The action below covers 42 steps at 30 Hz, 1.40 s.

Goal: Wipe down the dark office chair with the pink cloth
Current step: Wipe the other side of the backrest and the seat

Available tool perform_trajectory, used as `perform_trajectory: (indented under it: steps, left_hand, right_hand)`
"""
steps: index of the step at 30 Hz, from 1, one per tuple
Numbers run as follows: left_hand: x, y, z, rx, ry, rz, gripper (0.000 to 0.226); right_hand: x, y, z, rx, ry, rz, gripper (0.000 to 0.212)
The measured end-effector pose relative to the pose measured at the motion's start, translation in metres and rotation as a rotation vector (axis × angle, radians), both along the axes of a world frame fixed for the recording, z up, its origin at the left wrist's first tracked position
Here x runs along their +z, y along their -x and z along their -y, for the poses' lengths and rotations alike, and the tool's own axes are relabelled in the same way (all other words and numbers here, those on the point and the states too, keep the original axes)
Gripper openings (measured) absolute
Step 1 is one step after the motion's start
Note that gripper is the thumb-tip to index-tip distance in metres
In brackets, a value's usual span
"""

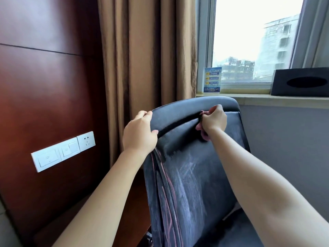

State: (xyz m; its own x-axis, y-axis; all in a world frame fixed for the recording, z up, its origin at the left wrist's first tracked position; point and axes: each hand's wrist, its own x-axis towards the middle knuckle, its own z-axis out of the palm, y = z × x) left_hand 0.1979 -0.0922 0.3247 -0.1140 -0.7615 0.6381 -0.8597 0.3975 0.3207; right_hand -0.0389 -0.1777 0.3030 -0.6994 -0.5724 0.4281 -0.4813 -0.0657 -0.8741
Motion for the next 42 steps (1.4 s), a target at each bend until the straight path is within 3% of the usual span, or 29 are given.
perform_trajectory:
  steps: [4,10,13,16,21,25,29,35,42]
  left_hand:
    - [-0.002,0.000,-0.002,0.037,-0.011,-0.007,0.060]
    - [0.001,0.000,-0.014,0.034,-0.015,-0.045,0.057]
    - [0.006,-0.004,-0.019,0.020,-0.035,-0.090,0.051]
    - [0.008,-0.009,-0.026,0.009,-0.044,-0.142,0.049]
    - [0.001,-0.024,-0.033,-0.061,-0.032,-0.216,0.045]
    - [-0.004,-0.033,-0.036,-0.099,-0.018,-0.247,0.044]
    - [-0.006,-0.040,-0.049,-0.126,-0.012,-0.279,0.044]
    - [-0.007,-0.046,-0.069,-0.141,-0.016,-0.327,0.044]
    - [-0.014,-0.055,-0.094,-0.122,0.032,-0.359,0.043]
  right_hand:
    - [0.003,-0.047,-0.041,-0.002,0.060,-0.084,0.010]
    - [-0.030,-0.123,-0.097,0.263,0.268,-0.187,0.024]
    - [-0.042,-0.138,-0.112,0.370,0.292,-0.190,0.018]
    - [-0.032,-0.121,-0.100,0.312,0.296,-0.158,0.014]
    - [-0.007,-0.075,-0.072,0.187,0.128,0.017,0.012]
    - [-0.020,-0.120,-0.106,0.317,0.255,-0.111,0.032]
    - [-0.048,-0.162,-0.152,0.426,0.430,-0.373,0.024]
    - [-0.033,-0.157,-0.156,0.481,0.357,-0.279,0.016]
    - [-0.049,-0.167,-0.186,0.495,0.426,-0.436,0.020]
